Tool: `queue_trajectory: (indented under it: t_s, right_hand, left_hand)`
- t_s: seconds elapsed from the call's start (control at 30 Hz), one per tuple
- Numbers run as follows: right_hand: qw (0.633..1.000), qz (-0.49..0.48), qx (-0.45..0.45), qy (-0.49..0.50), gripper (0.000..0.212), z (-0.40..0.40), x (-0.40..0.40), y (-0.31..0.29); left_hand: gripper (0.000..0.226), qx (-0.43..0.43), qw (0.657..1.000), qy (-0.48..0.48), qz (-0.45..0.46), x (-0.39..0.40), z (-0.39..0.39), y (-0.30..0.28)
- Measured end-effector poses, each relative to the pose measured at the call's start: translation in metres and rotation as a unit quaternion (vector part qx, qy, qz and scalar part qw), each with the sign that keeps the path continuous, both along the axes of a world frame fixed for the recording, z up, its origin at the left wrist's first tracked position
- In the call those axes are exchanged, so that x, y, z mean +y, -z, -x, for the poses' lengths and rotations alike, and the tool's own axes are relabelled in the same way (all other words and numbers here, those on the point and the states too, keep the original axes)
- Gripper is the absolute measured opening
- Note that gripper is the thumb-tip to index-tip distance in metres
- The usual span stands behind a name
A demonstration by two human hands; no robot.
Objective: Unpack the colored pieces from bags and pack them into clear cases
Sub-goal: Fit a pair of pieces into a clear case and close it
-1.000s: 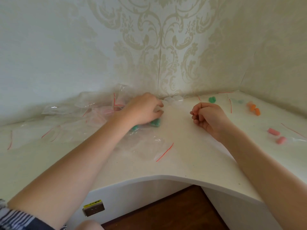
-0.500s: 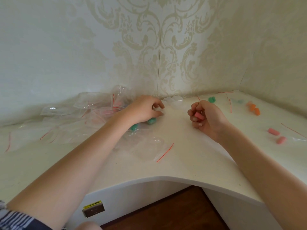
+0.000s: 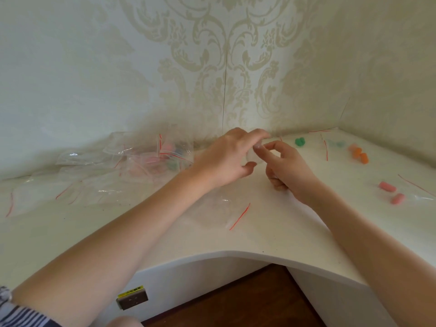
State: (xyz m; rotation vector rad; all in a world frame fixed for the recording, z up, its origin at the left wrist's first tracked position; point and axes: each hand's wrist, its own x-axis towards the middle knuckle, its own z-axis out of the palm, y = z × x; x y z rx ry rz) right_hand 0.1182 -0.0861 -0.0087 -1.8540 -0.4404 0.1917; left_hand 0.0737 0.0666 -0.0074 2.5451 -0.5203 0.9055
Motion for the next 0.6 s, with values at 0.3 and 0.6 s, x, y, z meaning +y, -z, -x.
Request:
queue_trajectory:
  t_s: [0.3, 0.6]
  right_hand:
    - [0.988, 0.056, -0.143, 0.023, 0.017, -0.0016, -0.0001, 0.0028]
    - [0.993, 0.008, -0.108, -0.046, 0.034, -0.0057, -0.0015, 0.007]
  left_hand:
    - [0.065, 0.077, 0.991, 0.017, 0.104, -0.0023, -0.0013, 0.0029]
    - [0.069, 0.183, 0.935, 0.015, 0.305, -0.0014, -0.0033, 0.0055]
